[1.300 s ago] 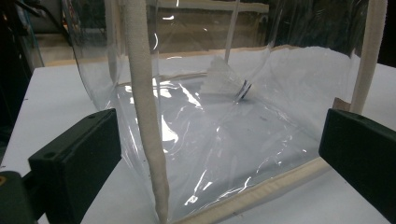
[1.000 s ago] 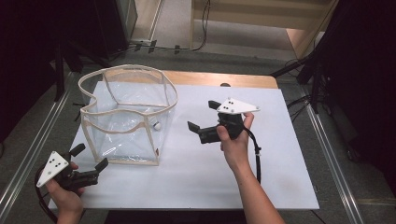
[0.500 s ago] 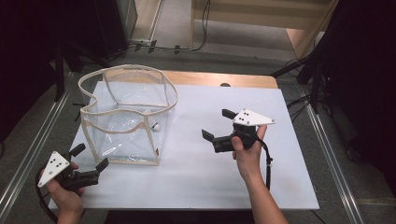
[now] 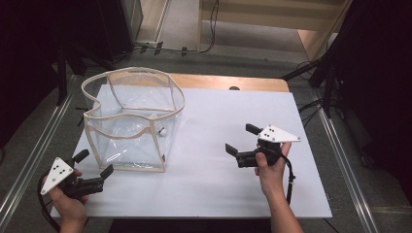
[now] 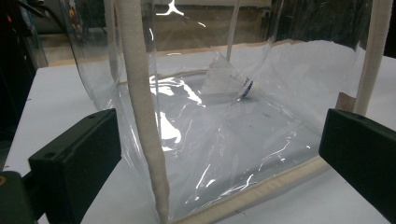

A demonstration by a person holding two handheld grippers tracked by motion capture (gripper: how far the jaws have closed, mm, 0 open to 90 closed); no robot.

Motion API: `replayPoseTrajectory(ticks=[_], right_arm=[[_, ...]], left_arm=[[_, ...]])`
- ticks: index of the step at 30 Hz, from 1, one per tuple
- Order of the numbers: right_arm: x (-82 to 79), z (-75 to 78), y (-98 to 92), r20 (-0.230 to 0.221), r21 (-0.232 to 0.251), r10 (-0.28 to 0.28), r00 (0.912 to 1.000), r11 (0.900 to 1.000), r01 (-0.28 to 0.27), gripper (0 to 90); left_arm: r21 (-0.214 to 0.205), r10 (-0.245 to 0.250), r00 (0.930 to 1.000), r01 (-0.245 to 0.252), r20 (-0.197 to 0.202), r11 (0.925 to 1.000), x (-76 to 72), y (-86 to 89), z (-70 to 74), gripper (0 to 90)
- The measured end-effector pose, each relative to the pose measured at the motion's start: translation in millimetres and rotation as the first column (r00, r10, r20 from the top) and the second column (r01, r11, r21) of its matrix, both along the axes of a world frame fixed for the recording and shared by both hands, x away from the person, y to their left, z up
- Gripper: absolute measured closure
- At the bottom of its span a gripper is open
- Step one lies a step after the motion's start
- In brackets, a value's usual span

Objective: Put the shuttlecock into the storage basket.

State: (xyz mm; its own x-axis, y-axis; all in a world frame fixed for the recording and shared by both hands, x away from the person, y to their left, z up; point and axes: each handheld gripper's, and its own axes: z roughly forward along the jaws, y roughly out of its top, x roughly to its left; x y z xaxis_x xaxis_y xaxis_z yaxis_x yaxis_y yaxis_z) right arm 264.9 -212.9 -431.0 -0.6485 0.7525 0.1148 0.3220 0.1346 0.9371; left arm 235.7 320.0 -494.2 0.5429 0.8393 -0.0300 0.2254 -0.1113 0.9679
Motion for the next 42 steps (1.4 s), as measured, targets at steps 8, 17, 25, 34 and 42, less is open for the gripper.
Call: replayPoseTrajectory(ticks=[8, 17, 25, 34, 42], right_arm=[[-11.8, -13.9, -22.0, -0.010, 0.007, -0.044, 0.9990, 0.9990, 0.044, 0.0], [-22.6, -32.2, -44.3, -0.027, 0.010, -0.088, 0.9958, 0.9961, 0.088, 0.0], [-33.3, -41.0, -62.5, -0.037, 0.004, -0.121, 0.9920, 0.9927, 0.121, 0.0], [-47.5, -49.0, -85.4, -0.051, -0.016, -0.167, 0.9847, 0.9860, 0.166, 0.0], [-59.3, -56.7, -102.1, -0.069, -0.033, -0.202, 0.9769, 0.9791, 0.201, 0.0]], left_arm=[[0.000, 0.001, 1.0000, -0.001, 0.000, 1.0000, -0.2, -0.1, 0.0, 0.0], [0.000, 0.001, 1.0000, -0.001, 0.000, 1.0000, -0.1, -0.1, 0.0, 0.0], [0.003, -0.002, 1.0000, 0.002, 0.000, 1.0000, -0.2, -0.2, 0.1, 0.0], [0.003, 0.002, 1.0000, -0.002, 0.000, 1.0000, -0.4, 0.1, 0.1, 0.0], [0.003, 0.000, 1.0000, 0.000, -0.001, 1.0000, -0.5, 0.2, 0.3, 0.0]])
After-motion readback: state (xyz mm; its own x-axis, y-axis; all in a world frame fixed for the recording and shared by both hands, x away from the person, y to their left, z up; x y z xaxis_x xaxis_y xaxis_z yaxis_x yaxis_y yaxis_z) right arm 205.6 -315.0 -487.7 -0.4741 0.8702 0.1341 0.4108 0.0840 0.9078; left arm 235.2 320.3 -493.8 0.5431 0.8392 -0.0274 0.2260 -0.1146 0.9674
